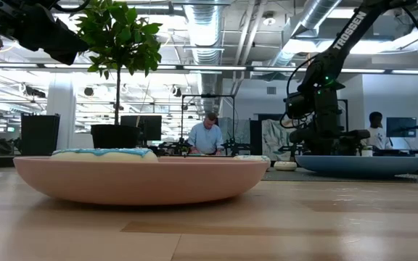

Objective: Pick & Place donuts
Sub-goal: Put the small dark blue donut onto the blue plate

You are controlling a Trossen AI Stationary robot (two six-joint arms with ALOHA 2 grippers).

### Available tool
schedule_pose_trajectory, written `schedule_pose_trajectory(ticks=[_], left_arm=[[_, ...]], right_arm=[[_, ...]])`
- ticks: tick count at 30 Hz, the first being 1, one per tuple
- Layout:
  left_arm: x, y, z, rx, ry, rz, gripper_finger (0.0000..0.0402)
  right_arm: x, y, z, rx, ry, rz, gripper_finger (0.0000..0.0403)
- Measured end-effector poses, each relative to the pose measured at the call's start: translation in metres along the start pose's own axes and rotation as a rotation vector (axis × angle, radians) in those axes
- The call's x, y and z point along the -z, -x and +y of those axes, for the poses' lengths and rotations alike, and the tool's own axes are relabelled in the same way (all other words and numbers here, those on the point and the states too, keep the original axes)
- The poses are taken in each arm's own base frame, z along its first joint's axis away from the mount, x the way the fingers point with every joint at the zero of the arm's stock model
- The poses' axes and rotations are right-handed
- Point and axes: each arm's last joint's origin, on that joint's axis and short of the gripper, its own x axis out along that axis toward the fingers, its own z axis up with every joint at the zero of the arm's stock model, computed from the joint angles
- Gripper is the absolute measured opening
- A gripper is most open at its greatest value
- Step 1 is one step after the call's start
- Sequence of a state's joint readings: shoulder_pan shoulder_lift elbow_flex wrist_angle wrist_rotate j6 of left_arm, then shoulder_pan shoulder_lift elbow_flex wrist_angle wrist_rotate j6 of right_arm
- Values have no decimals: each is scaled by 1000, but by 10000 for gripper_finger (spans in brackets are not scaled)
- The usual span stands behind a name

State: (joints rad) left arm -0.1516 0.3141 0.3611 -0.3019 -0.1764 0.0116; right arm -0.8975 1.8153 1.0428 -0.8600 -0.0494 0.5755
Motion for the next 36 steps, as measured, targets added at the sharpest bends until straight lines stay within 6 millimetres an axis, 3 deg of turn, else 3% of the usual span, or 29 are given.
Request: schedule_pose_trajectory(ticks=[9, 15, 21, 27, 30, 36], left_arm=[[0, 0, 0, 0, 0, -1, 0], [0, 0, 0, 6, -1, -1, 0], [0, 0, 0, 11, -2, -2, 0], [0, 0, 0, 15, 1, -2, 0], [0, 0, 0, 16, 1, -1, 0], [0, 0, 0, 16, 1, -1, 0]], right_arm=[[4, 5, 2, -7, 11, -6, 184], [18, 36, 2, -53, 35, -83, 178], [49, 71, 5, -87, 48, -127, 178], [93, 91, 22, -106, 113, -158, 178], [114, 89, 35, -105, 148, -183, 178], [156, 54, 44, -65, 152, -107, 178]])
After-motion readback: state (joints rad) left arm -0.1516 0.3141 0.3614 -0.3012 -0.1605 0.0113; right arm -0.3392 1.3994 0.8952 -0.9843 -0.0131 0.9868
